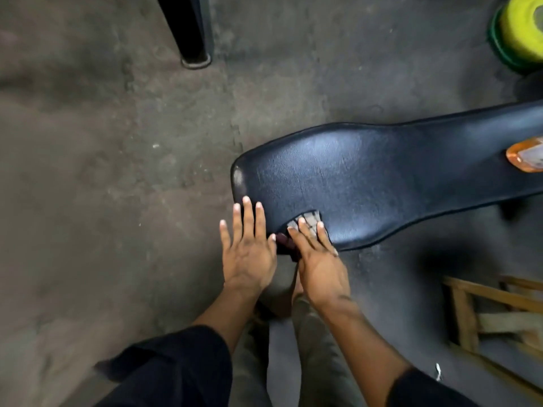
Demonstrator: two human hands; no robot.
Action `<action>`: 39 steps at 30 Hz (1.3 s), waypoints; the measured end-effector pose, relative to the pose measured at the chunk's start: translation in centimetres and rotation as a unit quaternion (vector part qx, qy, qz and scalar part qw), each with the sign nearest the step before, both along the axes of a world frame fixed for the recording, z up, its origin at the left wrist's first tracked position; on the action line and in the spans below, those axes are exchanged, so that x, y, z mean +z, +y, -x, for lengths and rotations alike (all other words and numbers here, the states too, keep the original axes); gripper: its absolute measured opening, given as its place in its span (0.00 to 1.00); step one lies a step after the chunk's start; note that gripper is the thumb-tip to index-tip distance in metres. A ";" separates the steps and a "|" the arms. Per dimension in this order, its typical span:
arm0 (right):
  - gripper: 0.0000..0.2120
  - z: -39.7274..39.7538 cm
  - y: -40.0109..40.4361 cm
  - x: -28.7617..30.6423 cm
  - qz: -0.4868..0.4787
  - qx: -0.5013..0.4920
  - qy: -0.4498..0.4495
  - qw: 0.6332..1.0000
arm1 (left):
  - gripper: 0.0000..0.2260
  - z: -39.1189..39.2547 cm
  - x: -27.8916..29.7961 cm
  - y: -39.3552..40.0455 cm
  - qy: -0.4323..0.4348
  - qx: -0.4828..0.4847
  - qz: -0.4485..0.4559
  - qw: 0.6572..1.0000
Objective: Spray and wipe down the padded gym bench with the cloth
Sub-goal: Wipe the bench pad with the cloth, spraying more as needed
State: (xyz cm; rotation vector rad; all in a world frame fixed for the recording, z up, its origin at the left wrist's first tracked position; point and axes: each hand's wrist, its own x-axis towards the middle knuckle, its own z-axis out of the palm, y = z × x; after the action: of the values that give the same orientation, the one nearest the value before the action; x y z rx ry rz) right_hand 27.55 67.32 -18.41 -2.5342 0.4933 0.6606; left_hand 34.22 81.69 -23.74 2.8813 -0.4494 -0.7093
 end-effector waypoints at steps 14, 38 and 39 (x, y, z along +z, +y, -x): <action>0.26 0.8 -0.6 4.4 -0.318 -0.384 -0.062 0.865 | 0.33 3.7 7.4 -1.4 0.123 -0.058 0.076 0.988; 0.09 18.7 -17.6 20.4 -0.249 -0.582 -0.143 0.761 | 0.32 10.3 24.7 -20.8 0.051 -0.355 0.053 0.932; 0.09 19.0 -18.9 20.8 -0.244 -0.590 -0.150 0.755 | 0.32 10.2 24.9 -22.4 0.050 -0.357 0.055 0.931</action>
State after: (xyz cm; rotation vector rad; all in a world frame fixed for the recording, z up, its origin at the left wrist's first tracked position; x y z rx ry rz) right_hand 8.51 48.39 2.39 -1.3347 1.3762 -0.1217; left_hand 24.02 59.34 1.20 2.5187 -1.5023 -0.8690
